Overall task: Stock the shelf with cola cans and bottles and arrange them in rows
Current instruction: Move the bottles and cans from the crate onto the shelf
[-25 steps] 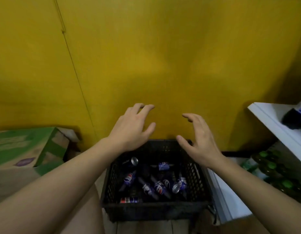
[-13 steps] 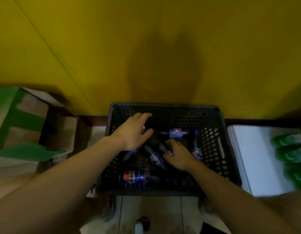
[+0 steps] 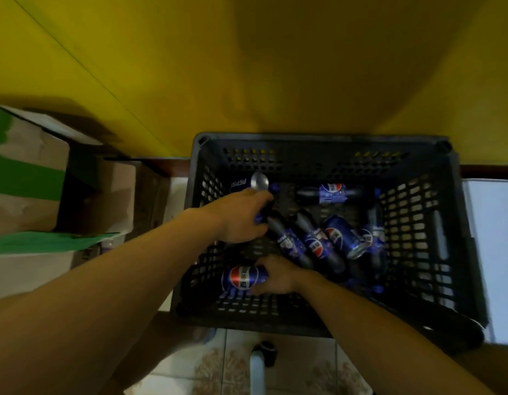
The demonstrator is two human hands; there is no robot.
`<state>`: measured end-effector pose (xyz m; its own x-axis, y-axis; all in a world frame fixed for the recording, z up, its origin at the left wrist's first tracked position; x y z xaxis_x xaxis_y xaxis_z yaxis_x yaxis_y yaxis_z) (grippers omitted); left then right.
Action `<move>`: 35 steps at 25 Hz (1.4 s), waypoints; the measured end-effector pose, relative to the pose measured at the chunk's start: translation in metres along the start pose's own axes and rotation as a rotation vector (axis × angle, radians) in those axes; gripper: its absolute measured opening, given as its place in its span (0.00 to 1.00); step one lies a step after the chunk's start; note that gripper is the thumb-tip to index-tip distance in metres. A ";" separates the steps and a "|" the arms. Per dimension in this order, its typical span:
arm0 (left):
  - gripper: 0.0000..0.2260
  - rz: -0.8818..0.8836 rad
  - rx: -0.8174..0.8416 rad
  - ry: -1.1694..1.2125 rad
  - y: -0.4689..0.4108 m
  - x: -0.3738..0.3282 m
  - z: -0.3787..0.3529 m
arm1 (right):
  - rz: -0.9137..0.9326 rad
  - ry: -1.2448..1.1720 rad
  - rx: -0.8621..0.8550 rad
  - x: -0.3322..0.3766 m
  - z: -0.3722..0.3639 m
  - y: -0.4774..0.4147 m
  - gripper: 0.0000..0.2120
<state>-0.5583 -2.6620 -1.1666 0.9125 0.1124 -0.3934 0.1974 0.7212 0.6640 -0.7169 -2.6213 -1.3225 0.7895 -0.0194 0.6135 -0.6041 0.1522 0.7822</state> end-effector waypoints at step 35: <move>0.31 0.129 -0.361 0.171 0.043 0.004 0.022 | -0.165 0.155 0.051 -0.015 0.018 -0.009 0.41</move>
<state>-0.5377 -2.6454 -1.1255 0.8427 0.3079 -0.4417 -0.0811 0.8836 0.4612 -0.7252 -2.6405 -1.3367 0.8829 0.1128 0.4559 -0.4671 0.1096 0.8774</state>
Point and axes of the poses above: each hand's wrist, its own y-axis away from the middle knuckle, its own z-axis out of the back of the hand, x = y × z, the point moved 2 cm from there along -y, towards the middle knuckle, and after that the axes turned 2 degrees about -y, right-handed, at the moved point
